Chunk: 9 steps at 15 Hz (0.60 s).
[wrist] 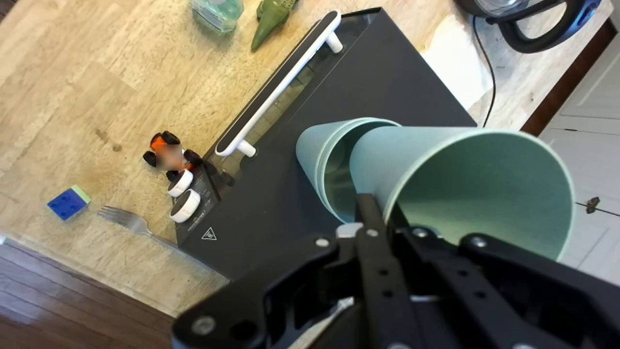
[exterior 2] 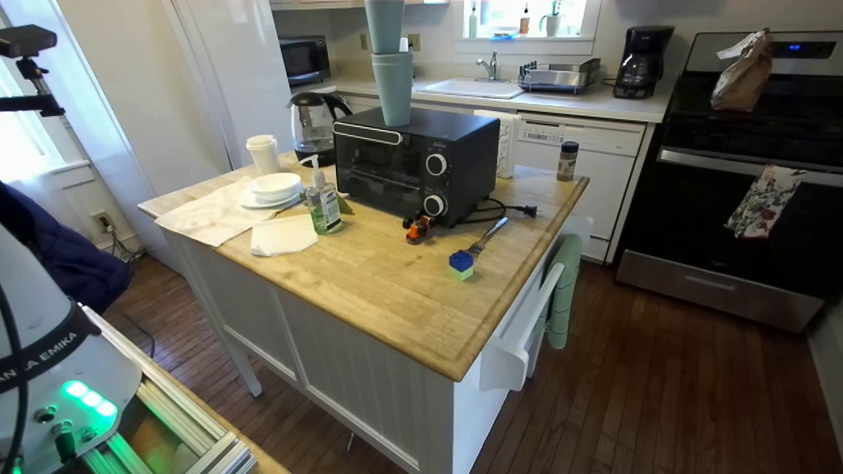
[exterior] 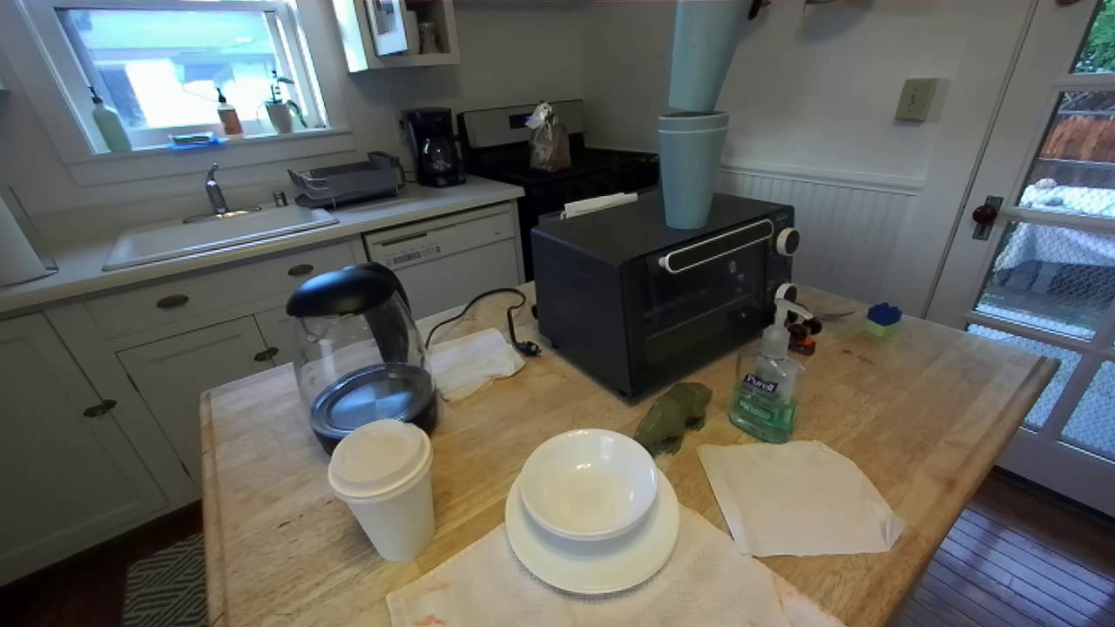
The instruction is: Pick up the blue cup on the far left and put it in the middle blue cup, pick up the blue cup on the right and put it in the stacked blue cups
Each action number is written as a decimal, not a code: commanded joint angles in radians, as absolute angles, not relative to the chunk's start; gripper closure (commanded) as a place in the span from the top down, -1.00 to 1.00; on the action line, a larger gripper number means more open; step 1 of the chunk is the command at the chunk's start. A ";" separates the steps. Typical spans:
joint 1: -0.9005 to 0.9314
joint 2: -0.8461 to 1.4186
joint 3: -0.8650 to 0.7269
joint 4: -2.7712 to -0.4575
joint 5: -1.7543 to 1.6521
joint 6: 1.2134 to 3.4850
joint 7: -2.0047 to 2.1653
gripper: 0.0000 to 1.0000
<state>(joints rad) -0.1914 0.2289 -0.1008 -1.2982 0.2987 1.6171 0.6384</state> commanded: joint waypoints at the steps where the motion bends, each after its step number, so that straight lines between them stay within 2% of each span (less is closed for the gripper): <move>1: -0.192 0.246 -0.102 -1.276 0.282 1.603 0.625 -0.98; 9: -0.195 0.281 -0.113 -1.269 0.259 1.606 0.647 -0.98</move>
<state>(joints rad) -0.1932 0.2572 -0.1074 -1.2981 0.2775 1.6172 0.6362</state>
